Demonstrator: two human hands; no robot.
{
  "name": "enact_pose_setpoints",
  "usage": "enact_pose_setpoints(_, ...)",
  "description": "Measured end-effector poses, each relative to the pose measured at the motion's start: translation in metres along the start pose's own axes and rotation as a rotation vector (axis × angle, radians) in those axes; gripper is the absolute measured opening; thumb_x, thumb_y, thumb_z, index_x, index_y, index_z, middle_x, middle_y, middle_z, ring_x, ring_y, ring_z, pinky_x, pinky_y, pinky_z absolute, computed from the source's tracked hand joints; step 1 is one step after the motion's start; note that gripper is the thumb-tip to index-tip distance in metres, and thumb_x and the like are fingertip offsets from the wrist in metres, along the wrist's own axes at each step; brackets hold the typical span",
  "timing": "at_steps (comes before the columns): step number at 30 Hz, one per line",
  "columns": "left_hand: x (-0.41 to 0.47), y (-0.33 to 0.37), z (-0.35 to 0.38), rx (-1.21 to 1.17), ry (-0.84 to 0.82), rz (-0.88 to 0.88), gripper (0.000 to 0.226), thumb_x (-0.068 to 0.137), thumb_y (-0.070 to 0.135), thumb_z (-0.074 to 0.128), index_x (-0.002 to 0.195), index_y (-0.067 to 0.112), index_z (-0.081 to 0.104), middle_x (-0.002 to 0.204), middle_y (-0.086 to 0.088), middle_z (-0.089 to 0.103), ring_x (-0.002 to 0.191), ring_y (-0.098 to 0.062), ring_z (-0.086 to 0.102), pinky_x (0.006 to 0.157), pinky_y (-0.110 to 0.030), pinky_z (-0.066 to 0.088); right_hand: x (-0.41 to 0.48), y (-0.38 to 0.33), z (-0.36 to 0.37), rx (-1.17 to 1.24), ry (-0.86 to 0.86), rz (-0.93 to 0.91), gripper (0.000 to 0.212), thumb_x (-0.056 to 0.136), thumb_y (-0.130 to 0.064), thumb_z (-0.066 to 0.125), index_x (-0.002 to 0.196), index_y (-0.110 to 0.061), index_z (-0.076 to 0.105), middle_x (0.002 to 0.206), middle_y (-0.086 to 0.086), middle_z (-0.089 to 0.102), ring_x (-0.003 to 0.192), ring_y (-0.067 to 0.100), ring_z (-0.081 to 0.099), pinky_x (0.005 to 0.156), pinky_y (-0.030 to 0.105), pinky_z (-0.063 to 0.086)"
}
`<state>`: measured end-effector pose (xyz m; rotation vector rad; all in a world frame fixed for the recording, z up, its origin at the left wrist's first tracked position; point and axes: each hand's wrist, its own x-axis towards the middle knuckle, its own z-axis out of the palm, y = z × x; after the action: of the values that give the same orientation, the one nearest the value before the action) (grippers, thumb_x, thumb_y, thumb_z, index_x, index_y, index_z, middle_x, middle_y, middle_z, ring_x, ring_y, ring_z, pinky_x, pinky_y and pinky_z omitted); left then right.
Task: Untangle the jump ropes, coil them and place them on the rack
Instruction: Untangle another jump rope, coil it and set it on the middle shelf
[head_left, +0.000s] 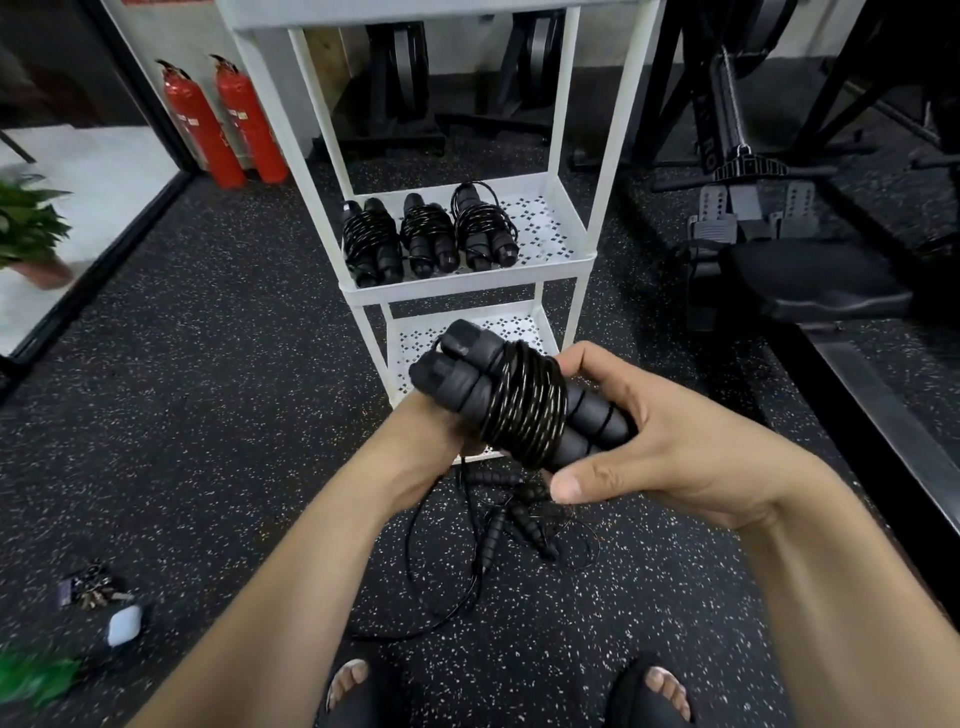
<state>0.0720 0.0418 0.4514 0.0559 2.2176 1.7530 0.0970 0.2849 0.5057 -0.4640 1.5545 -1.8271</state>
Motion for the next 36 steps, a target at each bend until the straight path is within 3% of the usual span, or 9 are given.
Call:
enact_pose_setpoints(3, 0.002, 0.0, 0.011, 0.071, 0.05, -0.104, 0.031, 0.102, -0.006, 0.054, 0.081, 0.013, 0.064, 0.061, 0.002, 0.059, 0.065, -0.017, 0.048, 0.066, -0.035, 0.041, -0.002, 0.001, -0.001, 0.016, 0.086, 0.007, 0.068, 0.078, 0.019, 0.08, 0.131, -0.009, 0.048, 0.129, 0.009, 0.075, 0.123, 0.022, 0.07, 0.1, 0.029, 0.056)
enact_pose_setpoints(6, 0.001, 0.005, 0.025, 0.141, -0.051, -0.085, 0.015, 0.111, 0.022, 0.053, 0.105, 0.023, 0.067, 0.062, 0.013, 0.051, 0.057, -0.01, 0.042, 0.056, -0.03, 0.032, 0.006, 0.004, -0.003, -0.018, 0.376, -0.011, 0.074, 0.069, -0.001, 0.091, 0.13, -0.004, 0.049, 0.115, 0.012, 0.077, 0.107, 0.023, 0.071, 0.086, 0.031, 0.06)
enact_pose_setpoints(8, 0.0, 0.011, 0.036, 0.372, -0.102, -0.059, 0.022, 0.113, 0.039, 0.048, 0.124, 0.033, 0.065, 0.08, 0.016, 0.063, 0.068, -0.007, 0.055, 0.062, -0.029, 0.044, 0.013, 0.007, -0.006, -0.156, 0.552, -0.016, 0.079, 0.065, -0.023, 0.1, 0.125, -0.007, 0.051, 0.109, 0.014, 0.078, 0.094, 0.028, 0.072, 0.076, 0.039, 0.059)
enact_pose_setpoints(11, -0.006, 0.013, 0.049, 0.61, -0.199, -0.052, 0.031, 0.113, 0.045, 0.043, 0.131, 0.034, 0.067, 0.111, 0.011, 0.073, 0.096, -0.013, 0.07, 0.09, -0.038, 0.059, 0.018, 0.012, -0.009, -0.43, 0.654, 0.035, 0.063, 0.079, -0.034, 0.097, 0.116, -0.015, 0.05, 0.088, 0.014, 0.08, 0.068, 0.029, 0.075, 0.062, 0.044, 0.059)
enact_pose_setpoints(13, -0.01, 0.012, 0.05, 0.668, -0.257, -0.049, 0.03, 0.112, 0.046, 0.046, 0.122, 0.033, 0.071, 0.104, 0.008, 0.074, 0.093, -0.013, 0.07, 0.089, -0.04, 0.058, 0.017, 0.013, -0.012, -0.534, 0.621, 0.118, 0.053, 0.088, -0.032, 0.089, 0.113, -0.016, 0.046, 0.072, 0.013, 0.077, 0.053, 0.027, 0.069, 0.051, 0.039, 0.054)
enact_pose_setpoints(18, -0.013, 0.029, 0.029, 0.749, -0.294, 0.003, 0.022, 0.107, 0.047, 0.058, 0.098, 0.038, 0.076, 0.064, 0.018, 0.059, 0.054, 0.006, 0.051, 0.056, -0.026, 0.034, 0.009, 0.016, -0.02, -0.651, 0.564, 0.258, 0.05, 0.09, -0.041, 0.086, 0.111, -0.023, 0.044, 0.062, 0.011, 0.073, 0.045, 0.023, 0.058, 0.042, 0.029, 0.041)
enact_pose_setpoints(25, -0.019, 0.046, -0.006, 0.531, -0.145, 0.108, 0.017, 0.095, 0.041, 0.078, 0.082, 0.031, 0.076, 0.057, 0.019, 0.059, 0.047, 0.003, 0.047, 0.051, -0.018, 0.031, 0.015, 0.026, -0.022, -0.601, 0.32, 0.3, 0.051, 0.088, -0.028, 0.09, 0.118, -0.027, 0.048, 0.097, 0.014, 0.078, 0.066, 0.022, 0.068, 0.062, 0.044, 0.056)
enact_pose_setpoints(30, -0.021, 0.047, -0.008, 0.361, -0.164, 0.113, 0.014, 0.084, 0.031, 0.09, 0.079, 0.023, 0.079, 0.066, -0.003, 0.07, 0.055, -0.011, 0.059, 0.052, -0.031, 0.047, 0.024, 0.025, 0.002, -0.704, 0.103, 0.364, 0.048, 0.089, -0.031, 0.09, 0.113, -0.03, 0.048, 0.092, 0.018, 0.077, 0.066, 0.019, 0.067, 0.059, 0.038, 0.055)
enact_pose_setpoints(36, -0.016, 0.042, -0.013, 0.278, -0.215, 0.12, 0.015, 0.079, 0.032, 0.092, 0.081, 0.021, 0.082, 0.075, 0.001, 0.076, 0.069, -0.011, 0.067, 0.069, -0.025, 0.052, 0.018, 0.01, 0.015, -0.604, -0.027, 0.365, 0.052, 0.09, -0.026, 0.089, 0.124, -0.021, 0.049, 0.079, 0.003, 0.072, 0.069, 0.02, 0.064, 0.054, 0.029, 0.049)
